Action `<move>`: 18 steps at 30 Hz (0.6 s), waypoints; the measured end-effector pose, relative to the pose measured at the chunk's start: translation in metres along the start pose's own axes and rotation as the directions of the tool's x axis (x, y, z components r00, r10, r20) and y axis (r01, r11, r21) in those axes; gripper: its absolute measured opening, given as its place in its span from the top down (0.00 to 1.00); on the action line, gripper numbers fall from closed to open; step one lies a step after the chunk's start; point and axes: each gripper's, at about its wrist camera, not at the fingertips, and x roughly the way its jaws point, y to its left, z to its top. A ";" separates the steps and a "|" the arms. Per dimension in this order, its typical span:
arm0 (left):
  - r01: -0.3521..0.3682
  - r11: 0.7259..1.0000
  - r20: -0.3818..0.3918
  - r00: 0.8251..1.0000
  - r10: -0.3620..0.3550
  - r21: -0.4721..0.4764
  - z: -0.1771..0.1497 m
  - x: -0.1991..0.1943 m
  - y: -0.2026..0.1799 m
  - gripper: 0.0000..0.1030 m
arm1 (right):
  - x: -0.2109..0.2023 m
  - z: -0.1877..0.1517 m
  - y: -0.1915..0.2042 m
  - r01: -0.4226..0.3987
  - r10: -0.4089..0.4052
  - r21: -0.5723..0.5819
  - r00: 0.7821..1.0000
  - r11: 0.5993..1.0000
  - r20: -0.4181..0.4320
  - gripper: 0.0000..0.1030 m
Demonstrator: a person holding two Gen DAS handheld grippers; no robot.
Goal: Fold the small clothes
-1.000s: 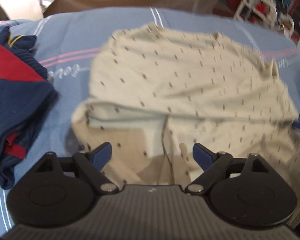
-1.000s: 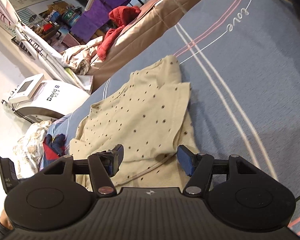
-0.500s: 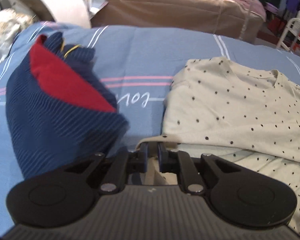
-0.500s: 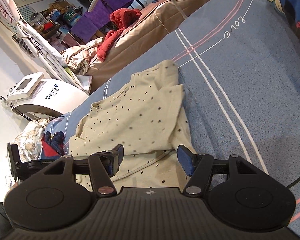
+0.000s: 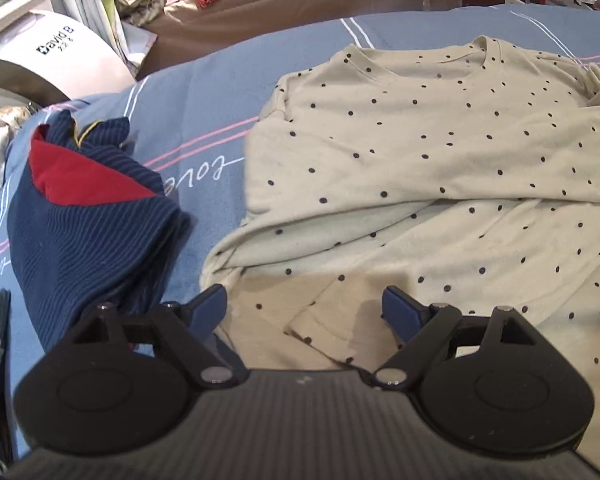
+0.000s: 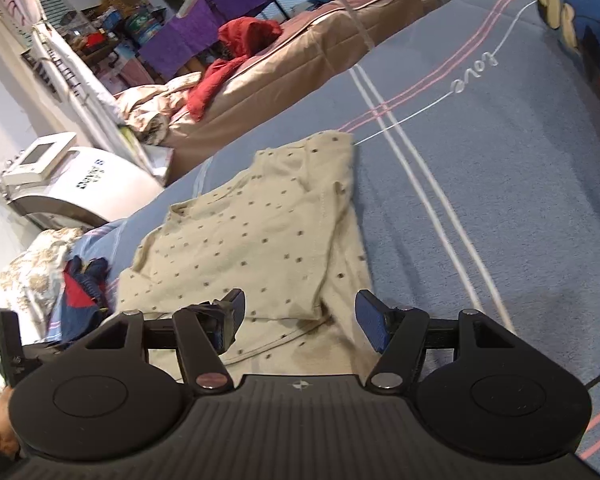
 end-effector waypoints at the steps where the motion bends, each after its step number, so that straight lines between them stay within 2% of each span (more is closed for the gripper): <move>1: -0.021 1.000 0.007 1.000 0.021 0.015 -0.001 0.001 -0.001 0.17 | 0.001 0.001 -0.002 0.006 -0.006 -0.004 1.000 1.000 0.002 0.02; 3: -0.084 0.996 0.010 0.996 0.083 0.042 0.000 0.005 -0.001 0.16 | 0.005 0.004 -0.003 -0.005 0.005 -0.006 1.000 1.000 0.006 0.02; 4: -0.090 0.995 0.010 0.996 0.089 0.040 0.001 0.008 0.002 0.16 | 0.007 0.006 -0.001 -0.008 0.008 -0.017 1.000 1.000 0.017 0.03; 7: -0.044 0.999 -0.012 0.999 0.044 0.004 0.004 0.018 0.007 0.17 | 0.019 0.014 0.008 -0.029 0.029 -0.029 1.000 0.999 -0.002 0.09; 9: -0.019 1.000 -0.020 1.000 0.019 -0.002 0.005 0.023 0.006 0.25 | 0.026 0.014 0.013 -0.045 0.045 0.007 0.998 0.999 -0.035 0.20; 11: 0.010 1.000 -0.013 1.000 -0.009 0.007 0.006 0.022 0.004 0.43 | 0.026 0.009 0.023 -0.038 0.037 -0.019 0.998 0.999 -0.050 0.34; 13: 0.005 1.000 -0.006 1.000 -0.005 0.024 0.006 0.022 -0.001 0.51 | 0.028 0.002 0.026 0.031 -0.034 -0.039 0.997 0.999 -0.067 0.35; 14: 0.005 1.000 -0.003 1.000 -0.005 0.024 0.007 0.022 -0.001 0.57 | 0.028 -0.002 0.024 0.033 -0.035 -0.020 0.997 0.999 -0.073 0.35; 16: 0.015 1.000 0.000 1.000 -0.015 0.017 0.008 0.021 -0.002 0.63 | 0.024 -0.010 0.019 0.050 -0.049 0.009 0.996 0.999 -0.071 0.35; 18: 0.019 1.000 -0.001 1.000 -0.019 0.020 0.010 0.021 -0.003 0.63 | 0.022 -0.013 0.018 0.057 -0.057 0.002 0.997 0.998 -0.049 0.35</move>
